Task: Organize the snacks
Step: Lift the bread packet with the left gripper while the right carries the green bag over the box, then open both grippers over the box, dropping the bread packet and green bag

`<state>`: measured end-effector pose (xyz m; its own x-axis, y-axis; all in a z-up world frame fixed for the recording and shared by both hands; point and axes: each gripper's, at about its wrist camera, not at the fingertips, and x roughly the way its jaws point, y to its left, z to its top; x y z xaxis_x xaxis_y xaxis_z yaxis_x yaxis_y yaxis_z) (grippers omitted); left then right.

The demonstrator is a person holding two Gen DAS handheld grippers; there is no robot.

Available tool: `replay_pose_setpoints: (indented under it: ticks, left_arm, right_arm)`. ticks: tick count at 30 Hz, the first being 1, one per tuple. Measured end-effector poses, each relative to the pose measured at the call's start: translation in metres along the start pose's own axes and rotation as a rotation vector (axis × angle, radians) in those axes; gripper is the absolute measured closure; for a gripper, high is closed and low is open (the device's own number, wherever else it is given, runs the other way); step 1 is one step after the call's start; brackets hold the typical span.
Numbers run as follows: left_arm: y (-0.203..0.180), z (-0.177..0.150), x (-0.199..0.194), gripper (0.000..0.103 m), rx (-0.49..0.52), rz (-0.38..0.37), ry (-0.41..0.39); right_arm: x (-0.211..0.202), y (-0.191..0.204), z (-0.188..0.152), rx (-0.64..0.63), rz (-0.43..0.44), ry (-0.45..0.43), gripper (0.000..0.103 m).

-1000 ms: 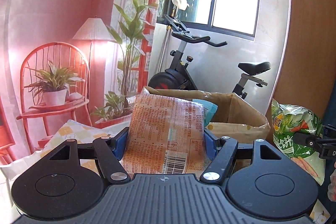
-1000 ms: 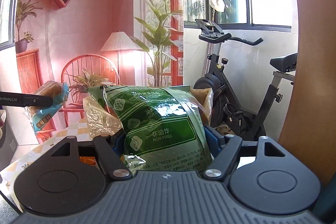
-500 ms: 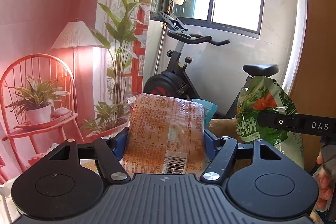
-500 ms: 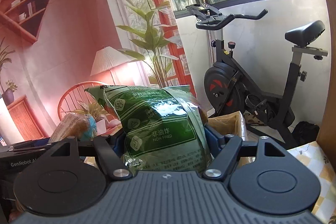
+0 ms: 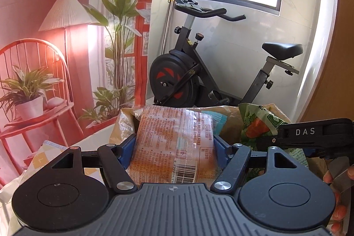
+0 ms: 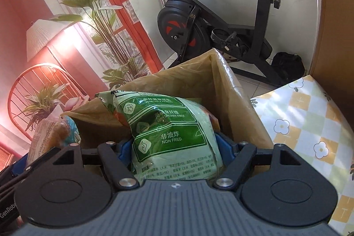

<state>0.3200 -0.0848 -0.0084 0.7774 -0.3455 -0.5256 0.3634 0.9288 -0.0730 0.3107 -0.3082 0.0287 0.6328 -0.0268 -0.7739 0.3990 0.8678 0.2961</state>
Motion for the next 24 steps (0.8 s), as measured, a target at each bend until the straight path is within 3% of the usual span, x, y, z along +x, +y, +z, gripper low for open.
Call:
replay_pose_setpoints:
  ticks: [3, 8, 12, 18, 24]
  left_arm:
    - [0.006, 0.002, 0.000, 0.027, -0.025, -0.009, -0.007]
    - [0.009, 0.002, -0.017, 0.026, -0.019, 0.017, -0.021]
    - [0.022, -0.007, -0.050, 0.026, -0.034, 0.060, -0.062]
    - [0.046, -0.047, -0.102, 0.025, -0.093, 0.154, -0.100]
    - [0.058, -0.090, -0.126, 0.025, -0.167, 0.240, -0.102]
  right_arm:
    - [-0.004, 0.000, 0.000, -0.012, 0.009, -0.010, 0.014]
    - [-0.026, -0.001, -0.002, -0.094, 0.077, -0.056, 0.014]
    - [-0.053, -0.009, -0.017, -0.282, 0.165, -0.147, 0.015]
    - [-0.083, -0.042, -0.063, -0.496, 0.278, -0.254, 0.017]
    - [-0.080, -0.086, -0.109, -0.576, 0.305, -0.250, 0.017]
